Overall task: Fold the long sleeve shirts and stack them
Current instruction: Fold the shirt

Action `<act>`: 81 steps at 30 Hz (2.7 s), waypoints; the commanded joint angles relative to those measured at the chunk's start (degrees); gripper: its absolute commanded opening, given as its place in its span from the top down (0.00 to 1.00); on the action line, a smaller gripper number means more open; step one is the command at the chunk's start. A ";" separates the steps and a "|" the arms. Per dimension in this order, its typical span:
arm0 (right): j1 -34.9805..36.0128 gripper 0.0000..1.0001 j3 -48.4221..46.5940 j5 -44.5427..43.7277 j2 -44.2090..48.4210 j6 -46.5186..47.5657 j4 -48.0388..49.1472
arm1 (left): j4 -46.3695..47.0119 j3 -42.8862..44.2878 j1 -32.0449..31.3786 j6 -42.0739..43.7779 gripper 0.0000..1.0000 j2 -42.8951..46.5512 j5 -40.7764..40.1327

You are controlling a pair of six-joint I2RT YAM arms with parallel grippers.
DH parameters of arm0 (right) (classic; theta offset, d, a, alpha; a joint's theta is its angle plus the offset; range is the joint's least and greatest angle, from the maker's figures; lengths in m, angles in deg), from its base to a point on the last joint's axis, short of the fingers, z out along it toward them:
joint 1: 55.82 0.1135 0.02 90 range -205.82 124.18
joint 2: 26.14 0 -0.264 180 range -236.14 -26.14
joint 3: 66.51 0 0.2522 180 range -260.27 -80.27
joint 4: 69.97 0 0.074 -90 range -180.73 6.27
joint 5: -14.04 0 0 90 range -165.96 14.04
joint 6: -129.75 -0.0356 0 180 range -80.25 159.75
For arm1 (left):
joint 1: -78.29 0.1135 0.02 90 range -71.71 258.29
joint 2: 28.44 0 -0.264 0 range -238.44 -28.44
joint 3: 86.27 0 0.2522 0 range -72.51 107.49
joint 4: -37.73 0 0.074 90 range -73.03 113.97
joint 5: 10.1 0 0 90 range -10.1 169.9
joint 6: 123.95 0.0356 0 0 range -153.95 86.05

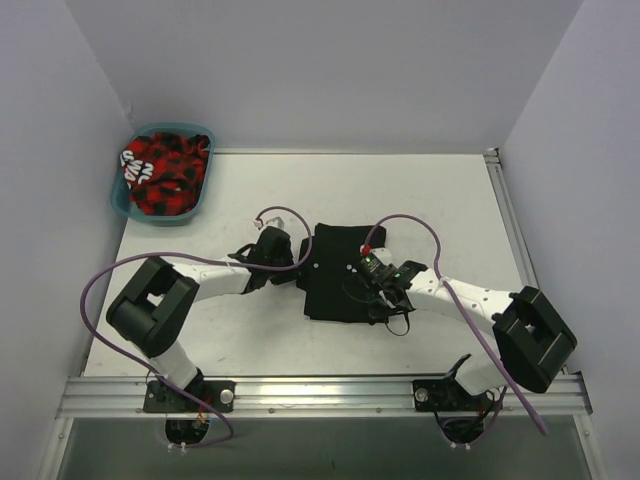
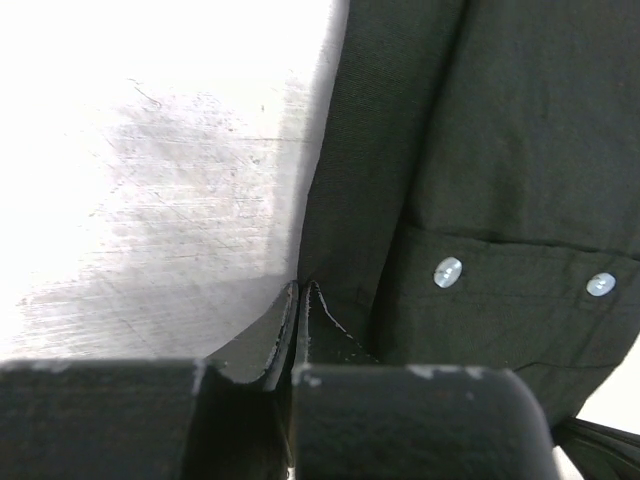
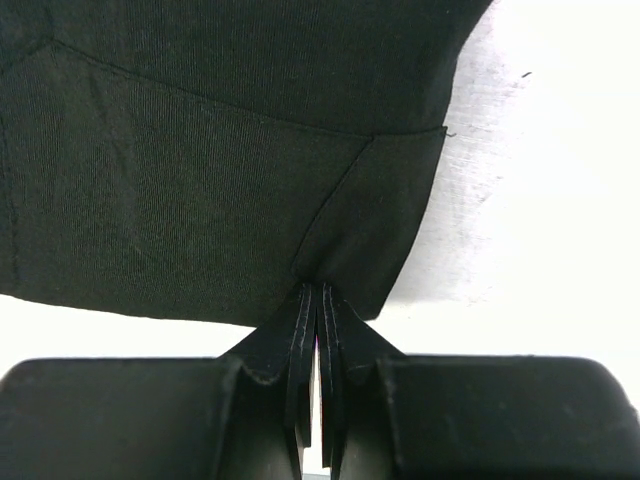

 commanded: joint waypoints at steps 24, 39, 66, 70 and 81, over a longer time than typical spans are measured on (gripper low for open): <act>-8.25 0.57 -1.56 18.70 15.92 -2.20 2.84 | -12.57 -5.04 -7.66 -1.67 0.58 26.48 -1.72; -18.18 0.72 13.91 30.94 4.86 -5.01 20.97 | 3.52 -16.91 -16.92 -14.06 0.83 11.90 -2.95; -14.44 0.66 5.21 24.88 1.26 -3.24 9.63 | -15.37 1.02 -12.89 -5.29 0.71 5.93 -7.96; -4.50 0.67 4.42 26.36 -2.34 -13.50 14.80 | -16.87 0.32 -6.22 -0.63 0.73 4.60 -7.70; 3.27 0.65 -11.04 22.42 -4.05 -13.11 15.18 | -20.21 13.85 5.93 13.62 0.48 8.96 -7.00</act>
